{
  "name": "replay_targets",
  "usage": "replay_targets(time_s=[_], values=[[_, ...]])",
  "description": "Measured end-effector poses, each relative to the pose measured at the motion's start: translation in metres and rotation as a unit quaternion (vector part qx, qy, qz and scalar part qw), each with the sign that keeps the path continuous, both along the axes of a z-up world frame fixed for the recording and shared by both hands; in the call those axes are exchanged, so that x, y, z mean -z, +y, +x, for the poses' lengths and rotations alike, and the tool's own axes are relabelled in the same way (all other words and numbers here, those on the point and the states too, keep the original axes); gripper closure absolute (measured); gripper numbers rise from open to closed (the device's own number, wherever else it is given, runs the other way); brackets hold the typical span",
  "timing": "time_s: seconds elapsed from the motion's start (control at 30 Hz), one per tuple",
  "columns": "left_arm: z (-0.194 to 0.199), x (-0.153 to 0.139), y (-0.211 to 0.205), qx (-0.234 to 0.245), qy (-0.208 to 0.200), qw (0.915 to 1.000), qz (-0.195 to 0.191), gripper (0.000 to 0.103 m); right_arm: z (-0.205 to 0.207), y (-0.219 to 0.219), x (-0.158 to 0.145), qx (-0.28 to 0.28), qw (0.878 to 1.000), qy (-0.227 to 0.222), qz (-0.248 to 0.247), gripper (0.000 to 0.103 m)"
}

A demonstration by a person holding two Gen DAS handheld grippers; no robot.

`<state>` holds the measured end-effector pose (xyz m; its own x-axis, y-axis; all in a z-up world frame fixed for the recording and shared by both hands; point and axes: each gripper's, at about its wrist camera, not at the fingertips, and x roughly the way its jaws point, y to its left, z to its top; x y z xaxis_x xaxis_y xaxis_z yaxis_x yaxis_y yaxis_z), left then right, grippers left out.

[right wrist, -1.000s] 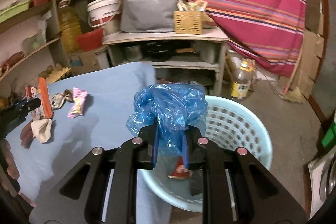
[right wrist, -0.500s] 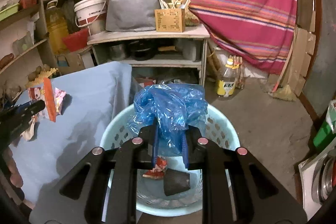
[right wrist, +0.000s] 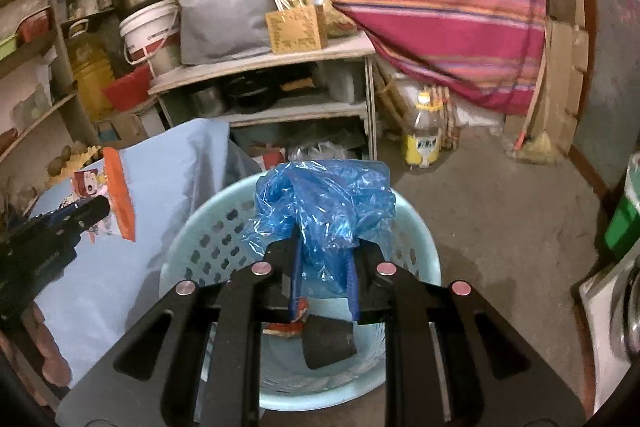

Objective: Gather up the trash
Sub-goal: 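Carry the snack packet and blue bag over the light-blue basket with both grippers, then open both grippers to drop the packet and blue bag into the basket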

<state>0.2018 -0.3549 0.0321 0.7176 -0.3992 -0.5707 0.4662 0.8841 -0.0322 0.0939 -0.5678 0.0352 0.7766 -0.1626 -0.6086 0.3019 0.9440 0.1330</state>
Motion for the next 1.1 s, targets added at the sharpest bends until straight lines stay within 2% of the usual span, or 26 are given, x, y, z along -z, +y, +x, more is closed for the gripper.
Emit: replay_targets(time_s=[0.43, 0.53, 0.6, 0.8, 0.9, 1.0, 1.07, 1.1], values=[[0.018, 0.014, -0.081, 0.078, 0.031, 0.9963, 0.022, 0.076, -0.009, -0.029, -0.004, 0.050, 0.999, -0.013, 0.014, 0.085], [0.021, 0.015, -0.086, 0.080, 0.026, 0.9960, 0.028, 0.060, -0.007, -0.029, -0.002, 0.051, 0.999, -0.009, 0.012, 0.085], [0.023, 0.014, -0.085, 0.081, 0.024, 0.9961, 0.027, 0.045, -0.006, -0.029, 0.000, 0.053, 0.998, -0.006, 0.013, 0.085], [0.026, 0.008, -0.063, 0.063, 0.025, 0.9976, 0.015, 0.029, -0.001, -0.030, 0.001, 0.052, 0.999, -0.005, 0.017, 0.085], [0.026, 0.003, -0.047, 0.046, 0.010, 0.9988, 0.014, 0.020, 0.004, -0.023, 0.000, 0.044, 0.999, -0.004, 0.015, 0.085], [0.023, -0.001, -0.031, 0.030, -0.003, 0.9994, 0.018, 0.015, 0.012, -0.012, 0.000, 0.035, 0.999, -0.001, 0.009, 0.081], [0.021, -0.004, -0.016, 0.024, -0.008, 0.9996, 0.013, 0.014, 0.018, -0.007, 0.000, 0.034, 0.999, 0.001, 0.004, 0.063], [0.021, -0.004, -0.011, 0.022, -0.008, 0.9997, 0.012, 0.013, 0.020, -0.004, 0.000, 0.035, 0.999, 0.001, 0.001, 0.050]])
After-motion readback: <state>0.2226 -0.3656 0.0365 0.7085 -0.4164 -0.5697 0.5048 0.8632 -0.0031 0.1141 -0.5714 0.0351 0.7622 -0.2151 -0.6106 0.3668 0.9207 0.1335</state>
